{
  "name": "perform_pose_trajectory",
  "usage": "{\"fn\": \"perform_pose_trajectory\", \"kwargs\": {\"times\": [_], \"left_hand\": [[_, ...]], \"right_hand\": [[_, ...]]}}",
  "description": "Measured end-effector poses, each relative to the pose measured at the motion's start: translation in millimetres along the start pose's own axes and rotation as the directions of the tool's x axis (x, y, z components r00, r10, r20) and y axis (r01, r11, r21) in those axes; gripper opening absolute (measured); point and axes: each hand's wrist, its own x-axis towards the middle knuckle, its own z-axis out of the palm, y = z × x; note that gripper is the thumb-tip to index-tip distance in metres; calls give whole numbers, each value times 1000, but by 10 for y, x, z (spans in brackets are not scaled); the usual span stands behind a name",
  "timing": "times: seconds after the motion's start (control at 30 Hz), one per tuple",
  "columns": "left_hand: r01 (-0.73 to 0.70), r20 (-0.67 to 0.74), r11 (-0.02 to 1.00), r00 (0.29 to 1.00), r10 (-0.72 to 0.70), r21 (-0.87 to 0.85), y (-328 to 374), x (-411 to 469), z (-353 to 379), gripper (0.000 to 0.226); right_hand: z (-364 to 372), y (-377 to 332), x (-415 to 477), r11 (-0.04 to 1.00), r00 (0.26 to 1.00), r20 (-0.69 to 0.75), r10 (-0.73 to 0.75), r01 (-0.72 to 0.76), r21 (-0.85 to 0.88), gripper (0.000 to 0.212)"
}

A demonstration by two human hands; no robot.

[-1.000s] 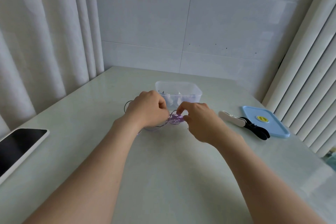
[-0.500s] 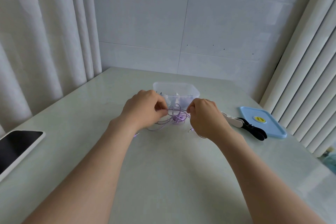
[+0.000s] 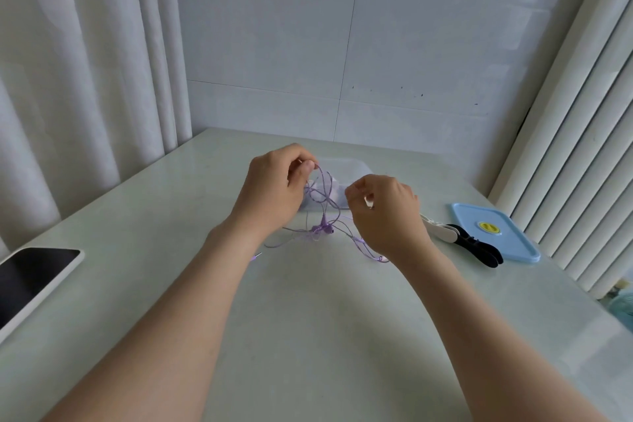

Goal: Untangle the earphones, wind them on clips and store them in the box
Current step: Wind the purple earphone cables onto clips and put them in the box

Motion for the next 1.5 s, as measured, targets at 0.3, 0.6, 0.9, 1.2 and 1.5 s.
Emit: {"fn": "perform_pose_trajectory", "kwargs": {"times": [0.3, 0.6, 0.9, 1.2, 1.5], "left_hand": [[82, 127, 979, 990, -59, -185, 117, -26, 79, 14], [311, -14, 639, 893, -451, -704, 116, 56, 35, 18], [122, -56, 991, 991, -124, -48, 4, -53, 152, 13], [86, -170, 958, 985, -40, 274, -80, -82, 156, 30], [144, -122, 928, 987, -108, 344, -116, -101, 104, 37]], "right_hand": [[-94, -163, -51, 966, 999, -43, -26, 37, 257, 9], [-54, 52, -24, 965, 960, 117, 254, -260, 41, 19], [-192, 1, 55, 488, 883, 169, 437, -391, 780, 6], [-236, -105, 88, 238, 892, 8, 451, -129, 963, 10], [-365, -62, 49, 815, 831, -377, 410, -148, 560, 29]]}}
